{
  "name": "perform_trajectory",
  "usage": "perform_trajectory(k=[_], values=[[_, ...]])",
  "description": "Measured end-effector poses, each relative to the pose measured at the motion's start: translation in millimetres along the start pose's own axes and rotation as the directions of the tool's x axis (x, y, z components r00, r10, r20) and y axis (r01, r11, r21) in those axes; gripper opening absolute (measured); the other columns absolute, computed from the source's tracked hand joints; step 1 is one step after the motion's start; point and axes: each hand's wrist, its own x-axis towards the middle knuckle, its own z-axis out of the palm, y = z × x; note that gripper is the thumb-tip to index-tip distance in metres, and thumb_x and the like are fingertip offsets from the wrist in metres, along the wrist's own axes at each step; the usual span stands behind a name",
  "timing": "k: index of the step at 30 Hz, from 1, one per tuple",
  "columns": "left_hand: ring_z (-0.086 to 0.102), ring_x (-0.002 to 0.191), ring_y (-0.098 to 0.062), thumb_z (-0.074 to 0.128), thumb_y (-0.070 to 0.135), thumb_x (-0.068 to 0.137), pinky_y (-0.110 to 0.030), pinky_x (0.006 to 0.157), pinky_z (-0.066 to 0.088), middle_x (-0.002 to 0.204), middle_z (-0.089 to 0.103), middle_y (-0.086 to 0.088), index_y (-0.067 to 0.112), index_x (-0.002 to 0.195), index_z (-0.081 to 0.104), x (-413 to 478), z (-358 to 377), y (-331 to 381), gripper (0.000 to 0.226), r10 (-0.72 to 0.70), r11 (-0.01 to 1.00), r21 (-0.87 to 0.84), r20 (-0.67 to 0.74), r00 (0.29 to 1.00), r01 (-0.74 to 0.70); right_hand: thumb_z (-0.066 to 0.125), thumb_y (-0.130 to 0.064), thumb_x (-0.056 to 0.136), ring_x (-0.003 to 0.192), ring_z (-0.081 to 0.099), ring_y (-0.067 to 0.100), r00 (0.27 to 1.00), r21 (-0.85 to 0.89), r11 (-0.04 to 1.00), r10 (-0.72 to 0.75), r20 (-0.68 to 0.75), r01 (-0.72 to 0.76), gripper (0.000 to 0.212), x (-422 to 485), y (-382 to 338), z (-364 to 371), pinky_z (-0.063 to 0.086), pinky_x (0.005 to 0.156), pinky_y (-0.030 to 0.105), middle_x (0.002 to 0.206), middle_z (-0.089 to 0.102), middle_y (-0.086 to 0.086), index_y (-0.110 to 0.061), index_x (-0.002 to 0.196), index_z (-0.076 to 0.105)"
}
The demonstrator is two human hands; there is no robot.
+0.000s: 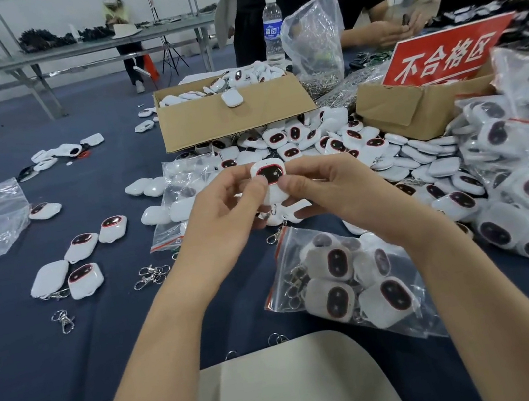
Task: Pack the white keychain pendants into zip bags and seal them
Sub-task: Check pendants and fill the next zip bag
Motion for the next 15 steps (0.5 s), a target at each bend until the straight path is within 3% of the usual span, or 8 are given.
perform_trajectory(k=[4,11,15], values=[[0.062,0.072,0.003,0.057,0.015,0.102,-0.016,0.068,0.056,0.071,0.067,0.014,0.018,0.104,0.069,0.2,-0.3,1.2,0.013,0.008,1.0,0.024,-0.002,1.0,-0.008,0.065,-0.028,0.098,0.089,0.071,0.009,1.0,0.014,1.0,-0.008,0.016,0.008,0.015,0.9,2.8,-0.5,0.062,0.084,0.038,0.095,0.075,-0.004,-0.022,0.102,0.077],[0.062,0.071,0.003,0.059,0.012,0.101,-0.018,0.068,0.053,0.073,0.068,0.014,0.021,0.101,0.069,-1.0,-2.8,3.5,0.013,0.022,0.998,0.064,0.025,0.999,-0.024,0.065,-0.031,0.097,0.085,0.07,0.009,1.0,-0.004,1.0,-0.016,0.018,0.016,0.015,3.8,8.2,0.3,0.063,0.082,0.039,0.087,0.074,-0.007,-0.024,0.097,0.078],[0.061,0.071,0.003,0.058,0.014,0.101,-0.02,0.068,0.053,0.076,0.069,0.014,0.021,0.102,0.069,-0.5,-4.0,3.8,0.013,0.02,0.997,0.08,0.019,1.0,-0.022,0.064,-0.032,0.098,0.085,0.07,0.009,1.0,-0.014,1.0,-0.023,0.011,0.023,0.017,5.5,8.0,0.5,0.063,0.082,0.038,0.093,0.075,0.002,-0.021,0.1,0.078]])
